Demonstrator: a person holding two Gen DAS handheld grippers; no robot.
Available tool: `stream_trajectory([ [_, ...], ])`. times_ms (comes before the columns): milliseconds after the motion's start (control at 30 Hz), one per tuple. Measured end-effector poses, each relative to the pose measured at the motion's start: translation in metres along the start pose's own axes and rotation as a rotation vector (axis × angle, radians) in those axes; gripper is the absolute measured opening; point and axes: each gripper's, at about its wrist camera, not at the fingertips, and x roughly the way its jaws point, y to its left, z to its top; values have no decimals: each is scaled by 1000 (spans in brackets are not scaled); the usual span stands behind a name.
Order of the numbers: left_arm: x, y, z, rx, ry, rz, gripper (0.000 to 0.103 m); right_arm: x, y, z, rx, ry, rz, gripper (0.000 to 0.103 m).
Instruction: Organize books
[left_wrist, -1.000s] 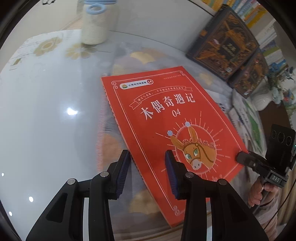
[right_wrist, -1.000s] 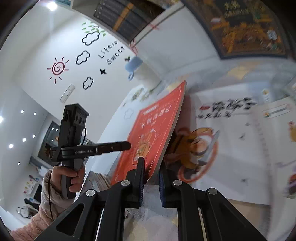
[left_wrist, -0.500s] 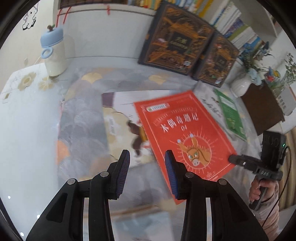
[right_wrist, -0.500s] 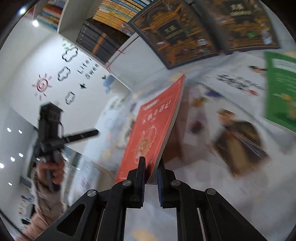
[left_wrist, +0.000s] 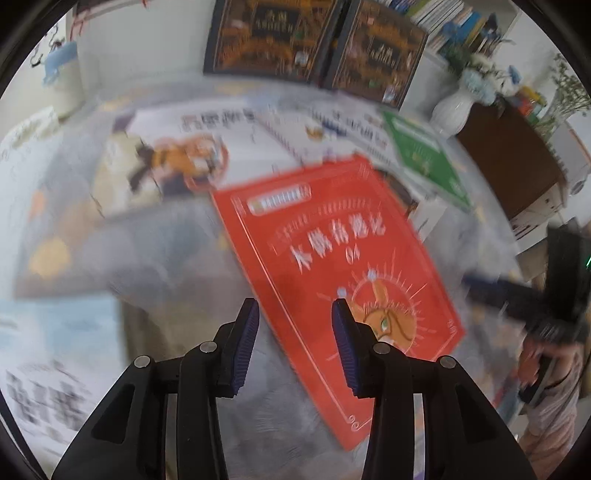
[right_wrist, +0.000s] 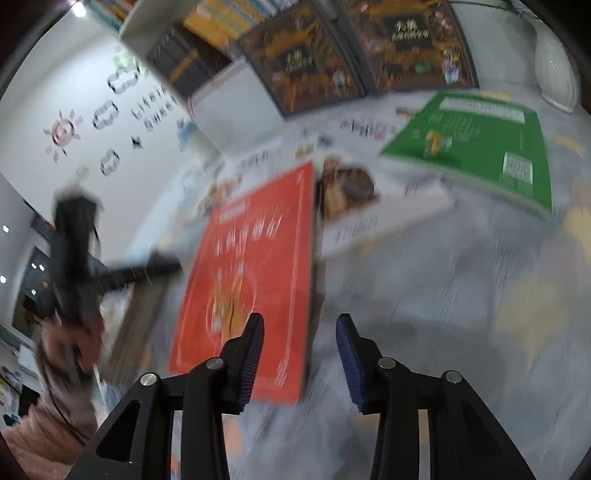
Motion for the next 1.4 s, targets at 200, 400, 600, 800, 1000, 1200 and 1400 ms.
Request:
stream_trajectory([
  [200, 12, -3, -13, -58, -38, 54, 49, 27, -31, 32, 99, -2, 157, 39],
  [400, 13, -6, -18, -62, -60, 48, 55, 55, 7, 18, -16, 59, 113, 41],
  [600, 4, -26, -48, 29, -18, 44, 61, 44, 35, -13, -63, 118, 96, 43],
  [800, -23, -35, -110, 81, -23, -74, 61, 13, 38, -74, -68, 241, 211, 43],
  [1000, -28, -26, -125, 58, -84, -68, 39, 13, 18, -87, 4, 205, 338, 39],
  [1200, -27, -26, -127, 44, -128, -73, 38, 31, 21, -76, 8, 193, 335, 20],
  [1400, -27, -25, -128, 41, -142, -75, 38, 22, 14, -84, -1, 156, 344, 14],
])
